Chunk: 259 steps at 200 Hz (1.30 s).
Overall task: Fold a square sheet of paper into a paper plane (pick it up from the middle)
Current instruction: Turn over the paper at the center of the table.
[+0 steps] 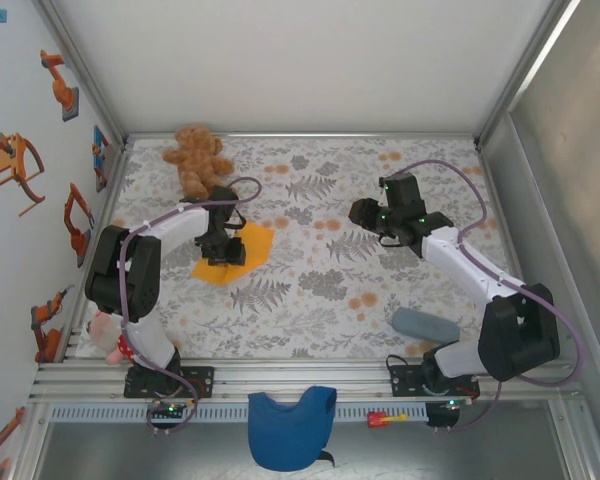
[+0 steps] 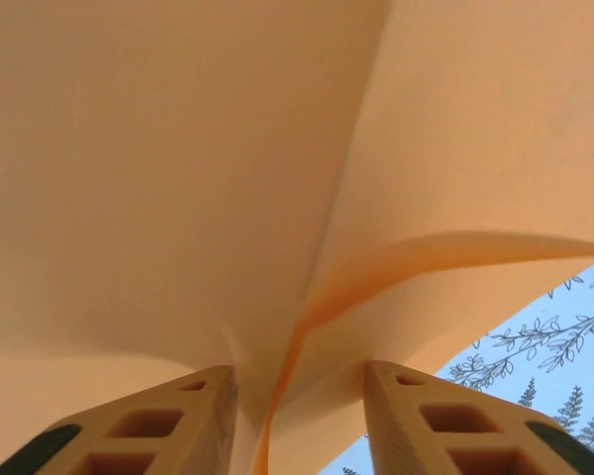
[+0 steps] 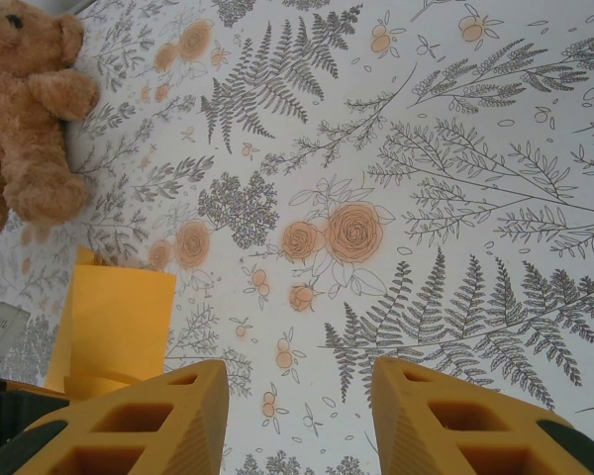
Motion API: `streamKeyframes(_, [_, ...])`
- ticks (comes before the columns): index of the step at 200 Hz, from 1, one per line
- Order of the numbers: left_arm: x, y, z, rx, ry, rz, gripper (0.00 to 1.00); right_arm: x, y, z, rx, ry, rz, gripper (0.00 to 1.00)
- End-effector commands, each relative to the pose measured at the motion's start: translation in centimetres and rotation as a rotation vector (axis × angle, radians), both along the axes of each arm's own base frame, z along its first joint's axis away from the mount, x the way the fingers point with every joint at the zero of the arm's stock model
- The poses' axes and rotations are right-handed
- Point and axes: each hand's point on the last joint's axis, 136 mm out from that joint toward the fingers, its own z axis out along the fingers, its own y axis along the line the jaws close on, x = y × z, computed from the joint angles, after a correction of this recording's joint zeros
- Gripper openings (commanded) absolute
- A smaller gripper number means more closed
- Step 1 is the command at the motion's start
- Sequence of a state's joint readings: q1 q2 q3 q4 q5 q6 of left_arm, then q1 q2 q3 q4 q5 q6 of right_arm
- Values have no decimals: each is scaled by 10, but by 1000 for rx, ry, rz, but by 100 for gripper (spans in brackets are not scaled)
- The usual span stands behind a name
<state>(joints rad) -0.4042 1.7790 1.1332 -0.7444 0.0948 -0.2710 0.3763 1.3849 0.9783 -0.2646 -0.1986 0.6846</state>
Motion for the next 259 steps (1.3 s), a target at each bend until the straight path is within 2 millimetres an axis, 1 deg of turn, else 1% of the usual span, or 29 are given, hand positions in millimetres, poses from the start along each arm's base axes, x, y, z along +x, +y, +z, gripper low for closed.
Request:
streamKeyframes(1, [3, -3, 5, -26, 5, -11, 32, 0, 5, 2, 17, -1, 3, 42])
streamKeyframes(11, [3, -3, 6, -27, 2, -10, 27, 0, 5, 2, 17, -2, 3, 42])
streamKeyframes(35, [4, -5, 9, -48, -3, -7, 20, 0, 5, 3, 17, -5, 2, 42])
streamKeyframes(54, [4, -7, 13, -62, -13, -6, 16, 0, 6, 3, 18, -4, 5, 42])
streamKeyframes(88, [7, -17, 29, -136, -50, -11, 9, 0, 7, 2, 18, -3, 6, 41])
streamKeyframes(112, [8, -25, 41, -193, -76, -15, 5, 0, 7, 2, 20, -3, 9, 41])
streamKeyframes(145, [9, -34, 58, -268, -121, -15, 1, -2, 14, 0, 42, 2, 30, 41])
streamKeyframes(175, [13, -44, 75, -345, -165, 1, 0, -6, 36, -7, 96, 20, 83, 42])
streamKeyframes(198, [18, -51, 89, -396, -197, 29, 0, -11, 63, -11, 159, 38, 150, 42])
streamKeyframes(218, [24, -58, 108, -459, -231, 55, 0, -18, 91, -11, 232, 43, 218, 42])
streamKeyframes(241, [30, -64, 128, -527, -286, 92, 0, -22, 114, -13, 309, 54, 250, 51])
streamKeyframes(259, [32, -65, 134, -558, -307, 130, 0, -23, 127, -15, 389, 79, 254, 55])
